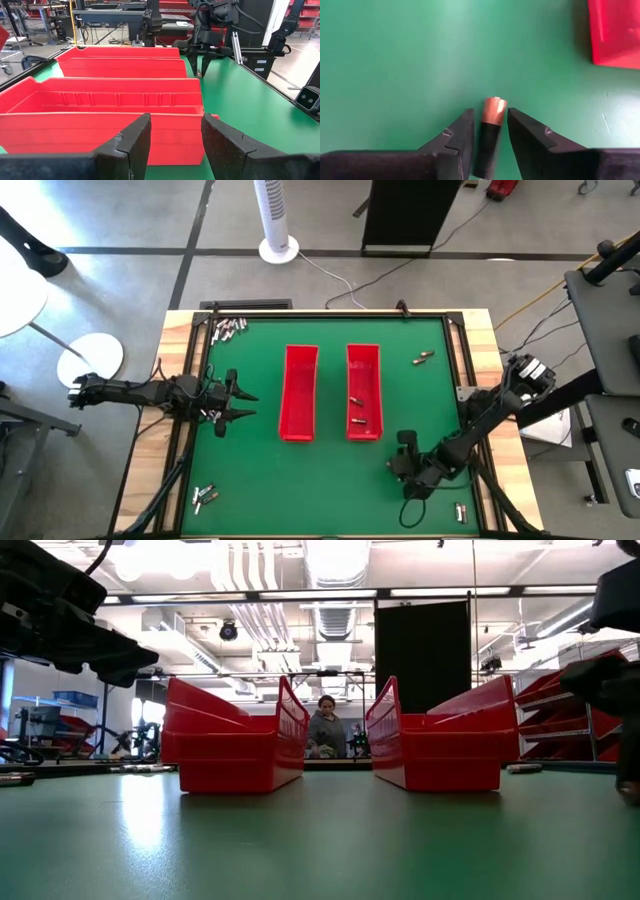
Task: Sort batteries
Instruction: Put the black battery into the right red bin
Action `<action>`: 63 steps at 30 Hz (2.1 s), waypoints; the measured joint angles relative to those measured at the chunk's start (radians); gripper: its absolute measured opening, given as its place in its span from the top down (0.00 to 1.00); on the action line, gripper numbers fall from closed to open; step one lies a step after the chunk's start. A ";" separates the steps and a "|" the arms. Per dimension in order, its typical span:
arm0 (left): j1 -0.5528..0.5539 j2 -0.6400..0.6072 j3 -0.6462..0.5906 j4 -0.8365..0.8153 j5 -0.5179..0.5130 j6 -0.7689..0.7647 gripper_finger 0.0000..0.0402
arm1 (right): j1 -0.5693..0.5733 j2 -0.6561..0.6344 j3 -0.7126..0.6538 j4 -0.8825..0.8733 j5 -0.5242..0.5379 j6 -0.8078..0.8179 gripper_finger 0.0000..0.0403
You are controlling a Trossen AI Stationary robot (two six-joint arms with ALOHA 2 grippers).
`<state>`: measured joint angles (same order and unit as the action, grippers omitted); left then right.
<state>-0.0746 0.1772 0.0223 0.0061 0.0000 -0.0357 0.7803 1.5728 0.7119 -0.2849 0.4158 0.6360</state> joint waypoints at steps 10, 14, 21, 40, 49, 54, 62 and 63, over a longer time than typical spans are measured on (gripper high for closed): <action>0.000 0.000 0.000 0.000 0.000 0.000 0.61 | 0.089 0.025 -0.098 0.139 0.100 0.163 0.77; 0.000 0.000 0.000 0.000 0.000 0.000 0.61 | 0.111 0.029 -0.136 0.176 0.132 0.216 0.76; 0.000 0.000 0.000 0.000 0.000 0.000 0.61 | 0.115 0.047 -0.193 0.271 0.144 0.228 0.78; 0.000 0.000 0.000 0.000 0.000 0.000 0.61 | 0.106 0.023 -0.099 0.141 0.090 0.203 0.87; 0.000 0.000 0.000 0.000 0.000 0.000 0.61 | -0.037 -0.002 0.086 -0.007 -0.125 0.079 0.87; 0.000 0.000 0.000 0.000 0.000 0.000 0.61 | -0.145 -0.003 0.169 -0.023 -0.205 -0.028 0.87; 0.000 0.000 0.000 0.000 0.000 0.000 0.61 | -0.301 -0.006 0.379 -0.256 -0.187 -0.173 0.87; 0.000 0.000 0.000 0.000 0.000 0.000 0.61 | -0.324 -0.006 0.396 -0.284 -0.186 -0.190 0.87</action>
<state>-0.0746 0.1772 0.0223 0.0059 0.0000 -0.0357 0.4560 1.5669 1.1082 -0.5688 0.2299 0.4458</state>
